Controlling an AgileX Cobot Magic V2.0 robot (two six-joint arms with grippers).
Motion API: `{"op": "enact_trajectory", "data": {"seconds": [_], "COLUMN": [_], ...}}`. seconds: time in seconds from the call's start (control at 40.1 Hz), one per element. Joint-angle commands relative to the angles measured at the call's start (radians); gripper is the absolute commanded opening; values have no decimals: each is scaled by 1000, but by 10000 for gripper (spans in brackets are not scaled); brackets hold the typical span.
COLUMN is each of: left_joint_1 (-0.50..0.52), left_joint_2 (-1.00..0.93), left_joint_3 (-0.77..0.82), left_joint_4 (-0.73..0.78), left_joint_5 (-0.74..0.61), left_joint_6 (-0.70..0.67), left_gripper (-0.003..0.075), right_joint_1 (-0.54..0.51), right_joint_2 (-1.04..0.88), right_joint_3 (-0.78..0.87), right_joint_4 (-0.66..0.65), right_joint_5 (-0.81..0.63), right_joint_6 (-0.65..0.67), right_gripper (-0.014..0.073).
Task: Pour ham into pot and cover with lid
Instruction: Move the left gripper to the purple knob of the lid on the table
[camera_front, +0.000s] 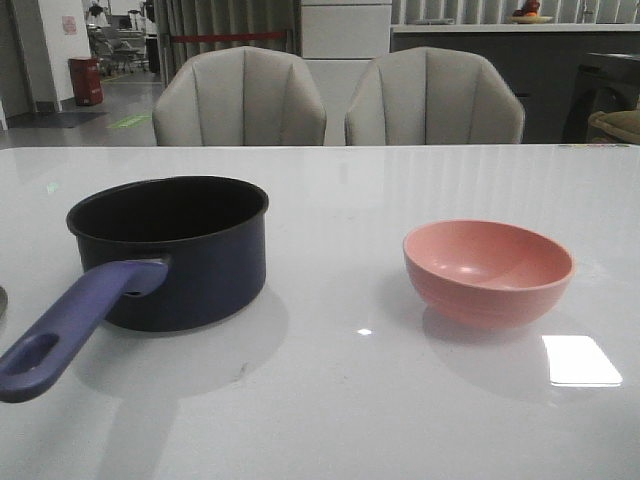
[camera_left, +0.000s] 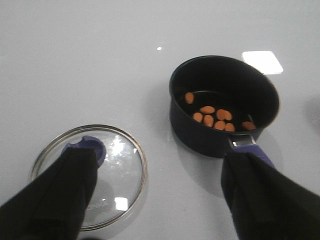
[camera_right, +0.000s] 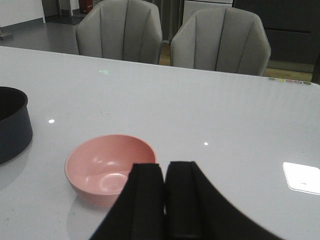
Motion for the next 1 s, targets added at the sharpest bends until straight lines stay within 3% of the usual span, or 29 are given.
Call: {"op": "enact_trajectory", "data": {"seconds": [0.0,0.474,0.649,0.774,0.973], "left_joint_1": [37,236,288,328,355], "left_joint_2": [102,525,676,801,953], "left_joint_3": [-83,-222,-318,-408,-544], "left_joint_4": [48,18,-8,-126,-139], "left_joint_5": [-51,30,140,237,356], "left_joint_6": [-36,-19,41,148,151], "left_gripper": [554,554,554,554,553], "right_joint_1": [-1,-1,-1,-1,-1], "right_joint_2": [9,9,9,9,9], "right_joint_3": [-27,-27,-27,-27,-27], "right_joint_4": [2,2,2,2,2], "right_joint_5": [-85,-85,-85,-85,-85], "right_joint_6": [-10,-10,-10,-10,-10], "right_gripper": [146,146,146,146,146]}}
